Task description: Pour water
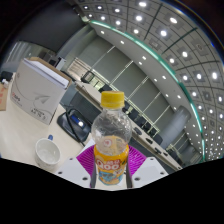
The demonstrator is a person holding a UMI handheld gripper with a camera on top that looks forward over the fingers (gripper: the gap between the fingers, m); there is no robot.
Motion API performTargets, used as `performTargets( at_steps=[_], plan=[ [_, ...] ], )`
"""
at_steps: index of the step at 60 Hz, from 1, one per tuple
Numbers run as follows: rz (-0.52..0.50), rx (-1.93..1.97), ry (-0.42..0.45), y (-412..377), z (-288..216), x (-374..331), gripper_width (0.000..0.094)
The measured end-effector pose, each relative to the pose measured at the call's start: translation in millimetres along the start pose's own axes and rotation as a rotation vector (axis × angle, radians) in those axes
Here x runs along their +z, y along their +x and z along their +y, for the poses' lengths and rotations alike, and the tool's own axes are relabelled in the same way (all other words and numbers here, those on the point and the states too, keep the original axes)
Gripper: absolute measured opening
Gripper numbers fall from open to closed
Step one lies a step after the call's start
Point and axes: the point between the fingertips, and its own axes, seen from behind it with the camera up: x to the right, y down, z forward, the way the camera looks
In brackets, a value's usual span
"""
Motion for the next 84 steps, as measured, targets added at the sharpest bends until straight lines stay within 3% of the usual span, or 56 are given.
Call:
performTargets(
  at_steps=[13, 28, 37, 45, 47, 52, 55, 68, 84],
  plan=[
    [-0.203, 0.4, -0.028, -33, 61, 22, 0.041],
    [-0.348, 0.614, -0.09, -79, 126, 39, 0.0411],
    [-0.333, 0.602, -0.036, -83, 132, 41, 0.0423],
    [-0.333, 0.641, -0.046, -83, 132, 40, 0.052],
    [-0.338, 0.637, -0.066, -85, 134, 39, 0.059],
    [-0.341, 0.635, -0.112, -85, 142, 33, 0.0868],
    [-0.324, 0.634, -0.146, -81, 146, 26, 0.0838],
    [-0.263, 0.637, -0.249, -52, 125, -58, 0.0861],
    [-0.148, 0.638, -0.279, -33, 60, -235, 0.0862]
  ],
)
